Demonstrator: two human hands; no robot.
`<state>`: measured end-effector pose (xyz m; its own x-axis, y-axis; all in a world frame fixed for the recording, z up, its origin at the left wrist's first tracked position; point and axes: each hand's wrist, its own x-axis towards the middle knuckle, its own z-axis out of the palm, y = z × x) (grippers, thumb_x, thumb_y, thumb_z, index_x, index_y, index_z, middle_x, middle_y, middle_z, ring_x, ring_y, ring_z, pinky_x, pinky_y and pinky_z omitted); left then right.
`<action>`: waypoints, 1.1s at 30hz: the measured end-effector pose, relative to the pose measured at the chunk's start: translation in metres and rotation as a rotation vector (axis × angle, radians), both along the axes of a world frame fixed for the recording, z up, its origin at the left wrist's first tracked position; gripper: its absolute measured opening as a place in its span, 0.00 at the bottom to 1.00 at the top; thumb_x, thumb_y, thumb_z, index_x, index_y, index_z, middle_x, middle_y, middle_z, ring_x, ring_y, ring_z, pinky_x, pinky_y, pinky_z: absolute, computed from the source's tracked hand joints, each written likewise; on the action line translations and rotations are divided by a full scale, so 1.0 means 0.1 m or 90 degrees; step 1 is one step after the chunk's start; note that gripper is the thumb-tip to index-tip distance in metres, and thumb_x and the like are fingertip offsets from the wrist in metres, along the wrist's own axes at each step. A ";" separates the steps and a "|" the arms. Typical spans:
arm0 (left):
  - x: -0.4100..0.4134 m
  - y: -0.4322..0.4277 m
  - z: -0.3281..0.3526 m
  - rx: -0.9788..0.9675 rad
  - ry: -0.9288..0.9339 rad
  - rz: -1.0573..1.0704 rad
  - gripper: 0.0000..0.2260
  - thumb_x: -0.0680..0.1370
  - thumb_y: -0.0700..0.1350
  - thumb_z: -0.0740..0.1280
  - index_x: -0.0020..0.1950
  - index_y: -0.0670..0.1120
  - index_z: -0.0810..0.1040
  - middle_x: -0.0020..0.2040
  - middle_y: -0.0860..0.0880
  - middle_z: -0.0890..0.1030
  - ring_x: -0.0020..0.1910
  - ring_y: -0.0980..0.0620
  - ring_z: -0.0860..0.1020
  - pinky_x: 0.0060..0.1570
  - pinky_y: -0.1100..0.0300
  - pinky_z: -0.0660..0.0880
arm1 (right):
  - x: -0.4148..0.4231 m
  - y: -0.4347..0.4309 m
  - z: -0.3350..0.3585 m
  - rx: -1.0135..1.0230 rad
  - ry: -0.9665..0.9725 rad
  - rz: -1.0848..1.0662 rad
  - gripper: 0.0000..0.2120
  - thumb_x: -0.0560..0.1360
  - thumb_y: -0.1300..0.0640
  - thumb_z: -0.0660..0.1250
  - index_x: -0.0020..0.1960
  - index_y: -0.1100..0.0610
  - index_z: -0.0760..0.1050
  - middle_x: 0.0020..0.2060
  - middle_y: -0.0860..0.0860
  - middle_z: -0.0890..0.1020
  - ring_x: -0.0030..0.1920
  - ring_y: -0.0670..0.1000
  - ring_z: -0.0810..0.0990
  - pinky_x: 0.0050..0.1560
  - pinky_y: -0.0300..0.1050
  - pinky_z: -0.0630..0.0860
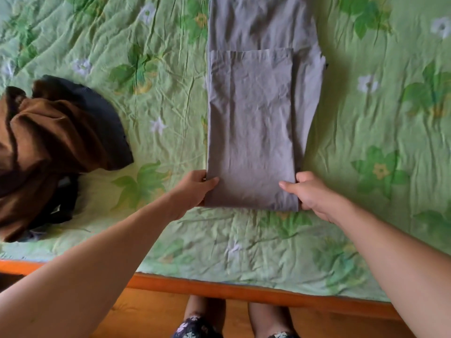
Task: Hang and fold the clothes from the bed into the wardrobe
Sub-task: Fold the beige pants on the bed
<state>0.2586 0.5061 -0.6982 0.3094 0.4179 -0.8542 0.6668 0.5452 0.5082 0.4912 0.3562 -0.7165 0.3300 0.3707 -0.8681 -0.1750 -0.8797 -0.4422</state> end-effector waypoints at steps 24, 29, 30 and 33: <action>1.18 1.31 0.06 0.257 -0.138 0.218 0.05 0.79 0.41 0.68 0.45 0.48 0.81 0.41 0.48 0.85 0.40 0.50 0.84 0.45 0.51 0.83 | 0.66 1.68 0.22 0.247 -0.126 -0.154 0.19 0.69 0.50 0.72 0.49 0.65 0.77 0.47 0.63 0.85 0.47 0.58 0.83 0.53 0.65 0.79; 1.70 2.19 0.12 0.257 -0.150 0.237 0.09 0.79 0.45 0.70 0.59 0.50 0.78 0.43 0.47 0.83 0.39 0.50 0.81 0.44 0.49 0.81 | 1.29 2.52 0.32 0.319 -0.105 -0.190 0.03 0.77 0.59 0.69 0.50 0.56 0.76 0.44 0.54 0.82 0.44 0.54 0.82 0.45 0.50 0.80; 1.77 2.25 0.09 0.261 -0.107 0.197 0.15 0.79 0.45 0.70 0.65 0.50 0.75 0.42 0.47 0.81 0.37 0.51 0.79 0.43 0.51 0.80 | 1.36 2.59 0.29 0.270 -0.118 -0.151 0.02 0.79 0.59 0.68 0.51 0.56 0.75 0.43 0.53 0.81 0.40 0.53 0.81 0.39 0.44 0.80; 1.78 2.25 0.03 0.358 -0.032 0.063 0.27 0.79 0.42 0.69 0.76 0.51 0.63 0.42 0.50 0.77 0.32 0.57 0.75 0.32 0.63 0.75 | 1.40 2.56 0.20 0.137 -0.287 0.022 0.05 0.78 0.59 0.68 0.47 0.55 0.72 0.43 0.55 0.79 0.38 0.54 0.77 0.28 0.37 0.70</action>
<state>0.4362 0.7310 -0.6950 0.2805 0.8329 -0.4770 0.5940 0.2397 0.7679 0.6311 0.6119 -0.6962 0.6396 0.5432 -0.5439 0.1028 -0.7616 -0.6399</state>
